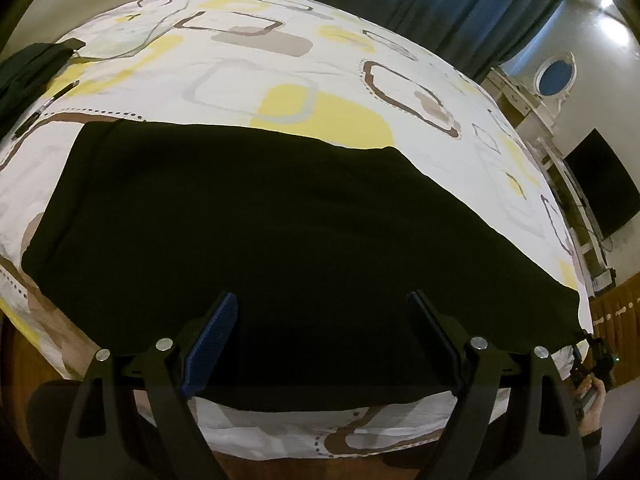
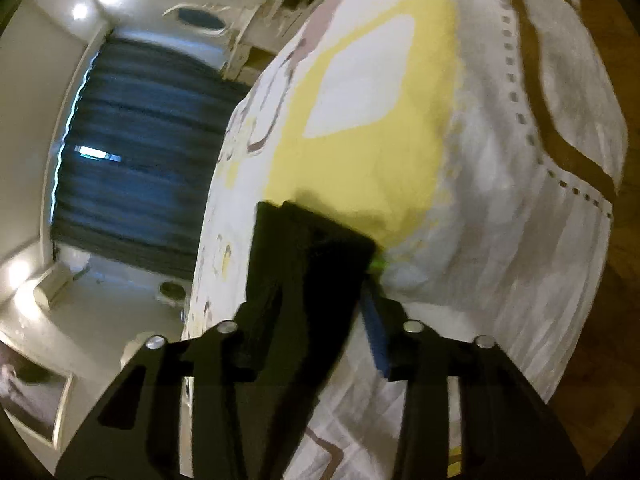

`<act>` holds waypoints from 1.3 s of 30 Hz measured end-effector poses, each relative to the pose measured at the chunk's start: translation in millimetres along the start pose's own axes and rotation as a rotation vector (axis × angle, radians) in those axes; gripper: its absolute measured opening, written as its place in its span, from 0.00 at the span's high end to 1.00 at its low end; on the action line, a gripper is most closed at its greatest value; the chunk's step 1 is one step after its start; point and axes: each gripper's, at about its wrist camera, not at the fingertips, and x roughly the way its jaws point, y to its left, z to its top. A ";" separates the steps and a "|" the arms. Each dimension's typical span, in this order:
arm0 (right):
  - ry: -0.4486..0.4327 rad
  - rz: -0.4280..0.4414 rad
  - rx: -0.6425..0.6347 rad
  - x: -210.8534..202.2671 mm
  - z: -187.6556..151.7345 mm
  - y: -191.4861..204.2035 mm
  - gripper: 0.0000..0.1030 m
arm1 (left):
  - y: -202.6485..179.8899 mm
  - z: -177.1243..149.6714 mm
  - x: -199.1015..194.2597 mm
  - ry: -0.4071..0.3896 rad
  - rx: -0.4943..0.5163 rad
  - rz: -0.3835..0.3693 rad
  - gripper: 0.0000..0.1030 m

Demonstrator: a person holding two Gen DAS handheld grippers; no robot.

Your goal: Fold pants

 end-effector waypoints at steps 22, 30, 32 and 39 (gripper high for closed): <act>0.000 0.063 0.065 21.7 8.9 -18.2 0.59 | 49.1 12.1 -15.0 -0.088 -0.106 0.036 0.17; 0.043 -0.034 -0.057 34.1 16.3 7.8 0.55 | 85.4 15.3 -8.3 -0.115 -0.149 0.077 0.17; 0.049 -0.043 -0.041 32.1 18.6 2.5 0.83 | 93.4 15.3 -6.1 -0.109 -0.156 0.074 0.17; 0.037 -0.016 -0.057 20.6 17.2 7.4 0.88 | 96.0 16.4 6.4 -0.060 -0.100 0.054 0.11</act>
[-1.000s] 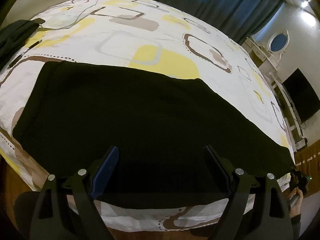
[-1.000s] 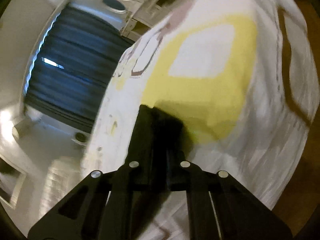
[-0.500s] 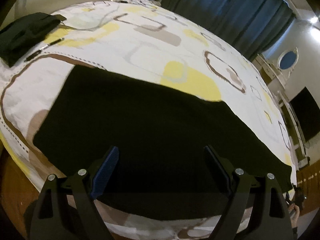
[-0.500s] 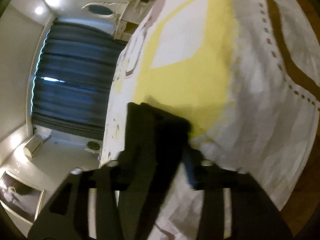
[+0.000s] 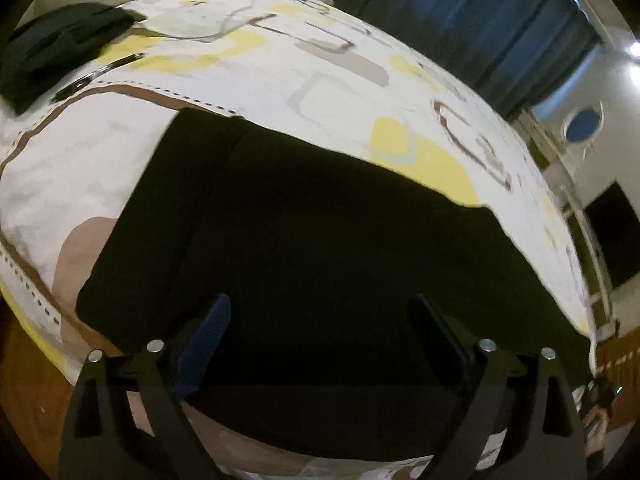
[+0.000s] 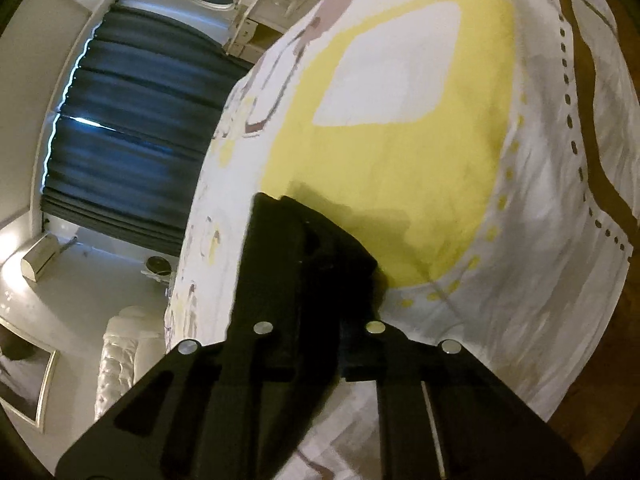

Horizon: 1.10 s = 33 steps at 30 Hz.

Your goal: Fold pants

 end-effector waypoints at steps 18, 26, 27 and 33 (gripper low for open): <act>0.015 0.079 -0.196 -18.9 -26.1 102.5 0.89 | 10.1 -6.9 0.2 -0.014 0.083 -0.114 0.05; 0.044 0.086 -0.301 -21.4 -56.8 142.9 0.89 | 10.2 -10.6 -0.5 -0.037 0.096 -0.117 0.05; 0.048 0.083 -0.320 -21.7 -61.4 147.6 0.89 | 10.7 -10.8 -0.9 -0.039 0.094 -0.122 0.05; 0.070 0.079 -0.387 -23.7 -86.2 167.6 0.89 | 13.5 -10.3 -2.2 -0.049 0.077 -0.148 0.05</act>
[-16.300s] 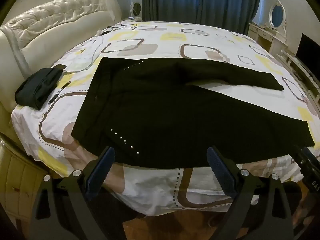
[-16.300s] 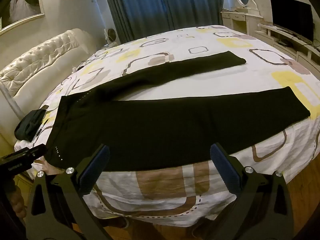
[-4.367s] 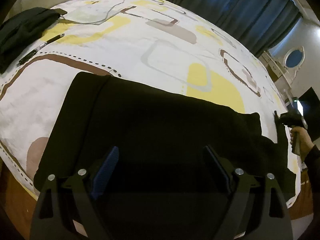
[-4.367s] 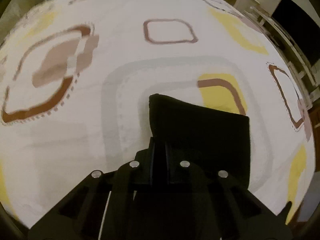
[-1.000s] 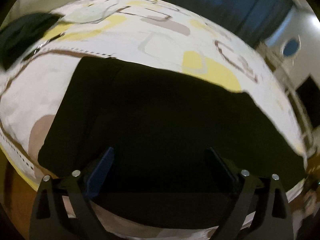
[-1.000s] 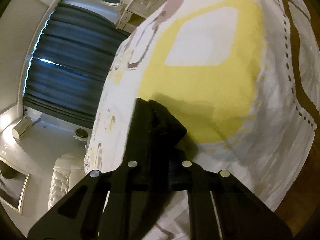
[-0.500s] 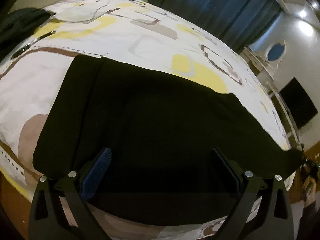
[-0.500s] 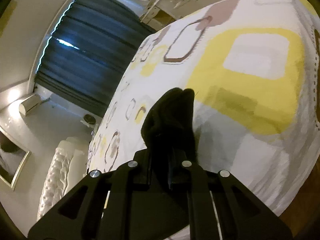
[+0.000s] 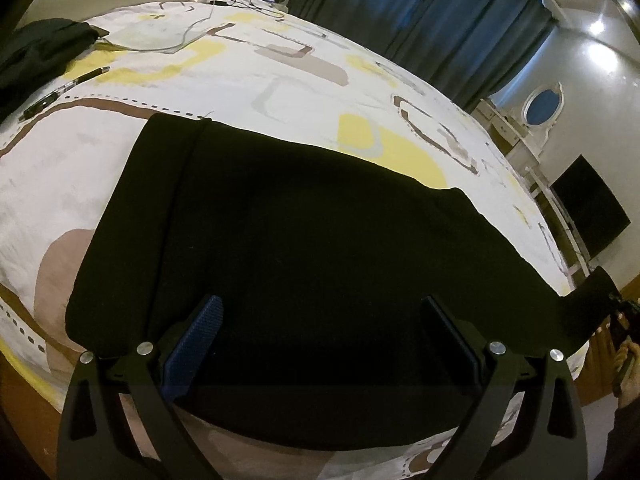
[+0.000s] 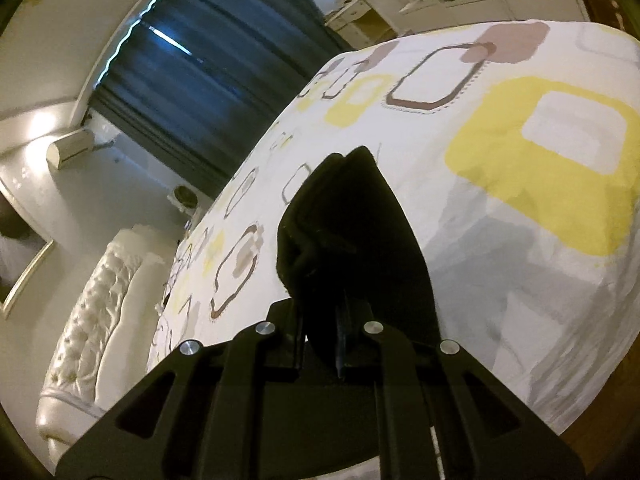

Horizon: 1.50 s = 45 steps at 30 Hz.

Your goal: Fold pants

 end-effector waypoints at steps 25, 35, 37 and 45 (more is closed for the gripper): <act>0.142 0.062 -0.146 32.9 -74.0 89.6 0.89 | 7.7 -0.2 -5.1 -0.021 -0.033 -0.053 0.05; 0.204 0.099 -0.170 47.9 -100.2 114.3 0.89 | 8.9 0.3 -5.8 -0.022 -0.037 -0.059 0.05; 0.223 0.107 -0.177 53.1 -107.3 119.8 0.89 | 8.7 0.5 -5.7 -0.022 -0.037 -0.060 0.05; 0.304 0.130 -0.210 73.2 -140.1 139.7 0.89 | 9.1 0.3 -5.8 -0.022 -0.037 -0.060 0.05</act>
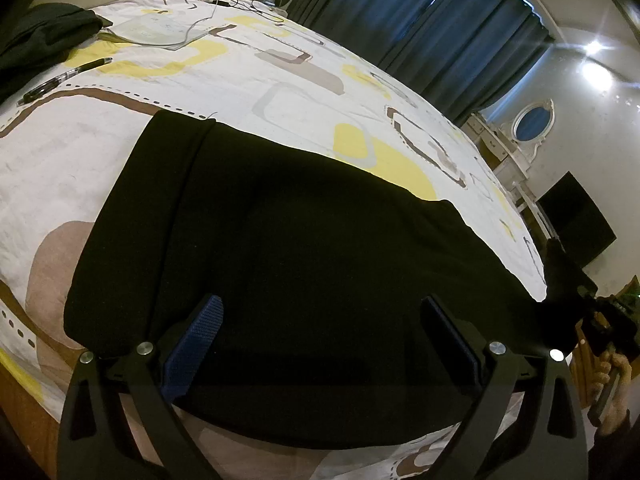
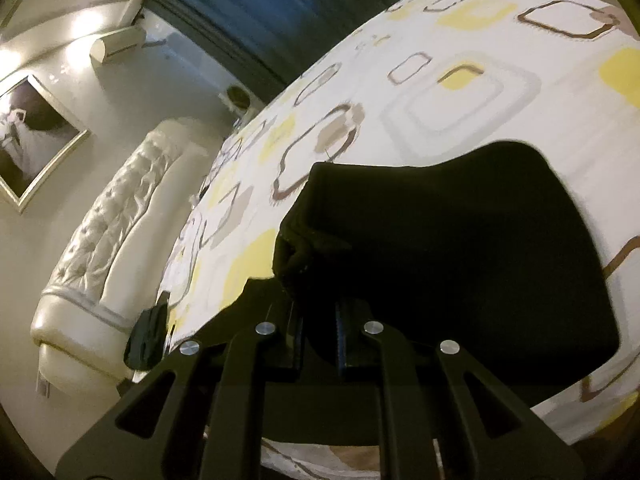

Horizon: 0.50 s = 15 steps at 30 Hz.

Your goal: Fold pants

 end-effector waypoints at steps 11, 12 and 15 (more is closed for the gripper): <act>0.131 0.021 -0.041 45.0 -37.9 21.2 0.89 | 0.3 0.2 0.0 0.000 -0.001 -0.001 0.05; 0.145 0.022 -0.045 49.2 -41.4 22.9 0.89 | 0.3 0.1 -0.4 0.000 -0.001 -0.001 0.05; 0.177 0.021 -0.057 58.4 -51.8 26.2 0.89 | 0.2 0.2 -0.4 0.000 -0.001 -0.002 0.05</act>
